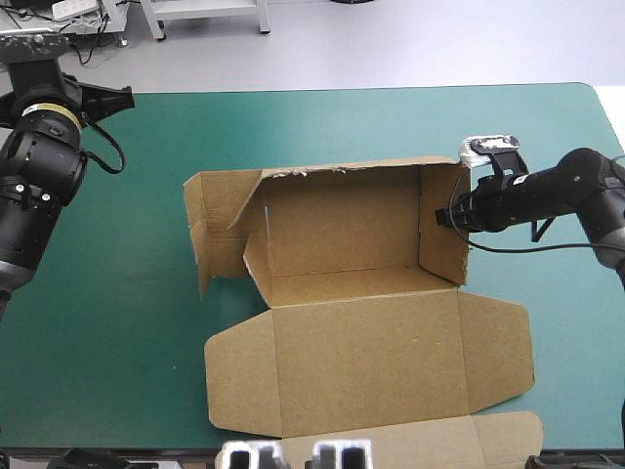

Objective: Fold the box

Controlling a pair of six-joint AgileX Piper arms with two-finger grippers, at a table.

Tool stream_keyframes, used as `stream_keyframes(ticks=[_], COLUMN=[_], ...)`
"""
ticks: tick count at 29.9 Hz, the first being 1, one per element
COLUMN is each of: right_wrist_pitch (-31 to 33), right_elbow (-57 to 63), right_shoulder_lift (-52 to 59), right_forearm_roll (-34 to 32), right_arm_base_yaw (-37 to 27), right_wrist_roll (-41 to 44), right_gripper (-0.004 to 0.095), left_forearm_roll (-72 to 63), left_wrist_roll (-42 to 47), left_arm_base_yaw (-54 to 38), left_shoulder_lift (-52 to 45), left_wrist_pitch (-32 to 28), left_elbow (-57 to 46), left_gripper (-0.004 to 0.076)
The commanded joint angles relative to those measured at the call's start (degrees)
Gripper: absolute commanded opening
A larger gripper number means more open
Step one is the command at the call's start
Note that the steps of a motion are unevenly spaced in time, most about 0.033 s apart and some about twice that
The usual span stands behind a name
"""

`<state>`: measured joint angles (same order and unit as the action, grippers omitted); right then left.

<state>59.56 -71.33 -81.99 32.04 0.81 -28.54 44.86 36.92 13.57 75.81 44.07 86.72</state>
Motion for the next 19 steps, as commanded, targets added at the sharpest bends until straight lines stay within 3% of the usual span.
stream_keyframes(ticks=[1,6,13,19], right_wrist_pitch=[-3.7,-13.0,-16.8,-18.4], right_elbow=[-1.5,-1.5,-1.7,-3.7], right_shoulder_lift=[-3.0,-8.1,-12.1,-12.5], right_forearm_roll=[1.4,1.7,4.5,6.0], right_arm_base_yaw=[0.0,0.0,0.0,0.0], right_wrist_roll=[-4.8,-6.8,-12.4,-12.7], right_gripper=[0.0,0.0025,0.0376,0.0399], left_forearm_roll=[-11.0,-22.7,-26.7,-26.7], left_wrist_roll=[-13.1,-23.0,-27.5,-28.8], left_arm_base_yaw=[-0.1,-0.1,-0.1,-0.1], left_shoulder_lift=[-1.4,-1.4,-0.9,1.1], left_wrist_pitch=[-0.9,1.9,2.4,6.2], left_elbow=[1.8,1.8,1.8,1.8], left_gripper=[-0.0006,-0.0006,-0.0007,-0.0007])
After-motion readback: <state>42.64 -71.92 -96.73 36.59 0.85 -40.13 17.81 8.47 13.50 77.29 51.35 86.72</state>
